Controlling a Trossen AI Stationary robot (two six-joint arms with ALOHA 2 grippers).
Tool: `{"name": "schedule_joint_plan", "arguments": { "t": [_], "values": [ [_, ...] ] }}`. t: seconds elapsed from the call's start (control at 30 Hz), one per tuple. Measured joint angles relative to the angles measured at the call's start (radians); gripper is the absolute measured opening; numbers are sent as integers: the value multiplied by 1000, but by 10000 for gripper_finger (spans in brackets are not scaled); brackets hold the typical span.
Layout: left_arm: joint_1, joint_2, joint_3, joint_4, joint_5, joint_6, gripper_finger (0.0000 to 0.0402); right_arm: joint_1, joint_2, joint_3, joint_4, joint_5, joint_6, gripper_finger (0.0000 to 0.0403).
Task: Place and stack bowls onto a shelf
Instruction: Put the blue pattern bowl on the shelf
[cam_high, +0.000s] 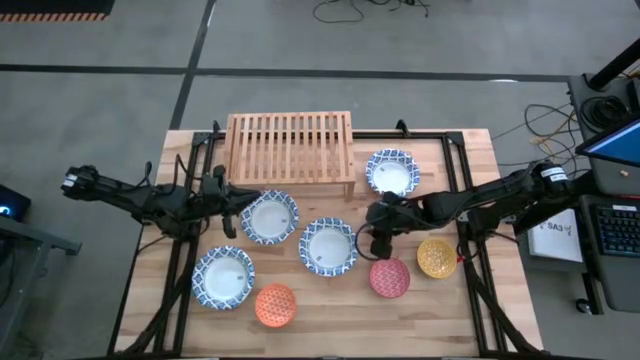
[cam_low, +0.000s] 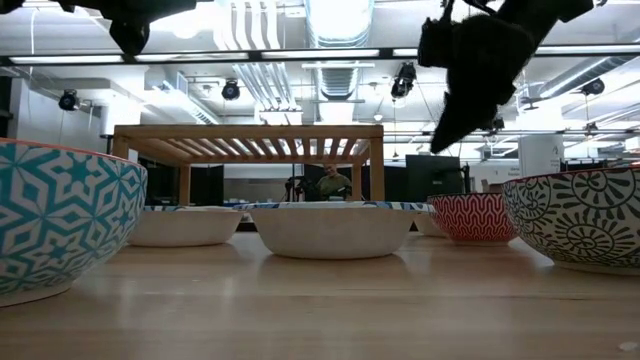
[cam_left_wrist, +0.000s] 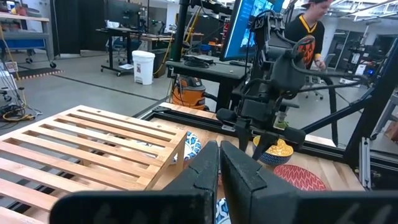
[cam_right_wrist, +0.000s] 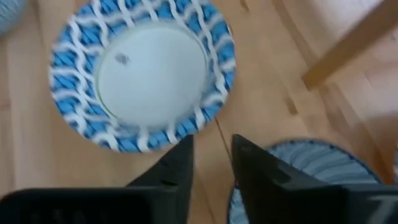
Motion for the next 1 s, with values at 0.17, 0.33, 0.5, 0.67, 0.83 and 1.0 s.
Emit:
{"name": "schedule_joint_plan", "arguments": {
  "t": [0.17, 0.33, 0.5, 0.67, 0.83, 1.0],
  "values": [
    [0, 0, 0, 0, 0, 0, 0, 0, 1, 0, -122, 4, 0, 180],
    [0, 0, 0, 0, 0, 0, 0, 0, 1, 0, -168, 3, 16, 198],
    [0, 0, 0, 0, 0, 0, 0, 0, 25, -5, -163, -4, 19, 196],
    [0, 0, 0, 0, 0, 0, 0, 5, 95, -5, -157, -16, 19, 196],
    [0, 0, 0, 0, 0, 0, 0, 5, 150, -5, -156, -33, 30, 195],
    [0, 0, 0, 0, 0, 0, 0, 5, 171, -4, -155, -28, 46, 169]
  ]
}}
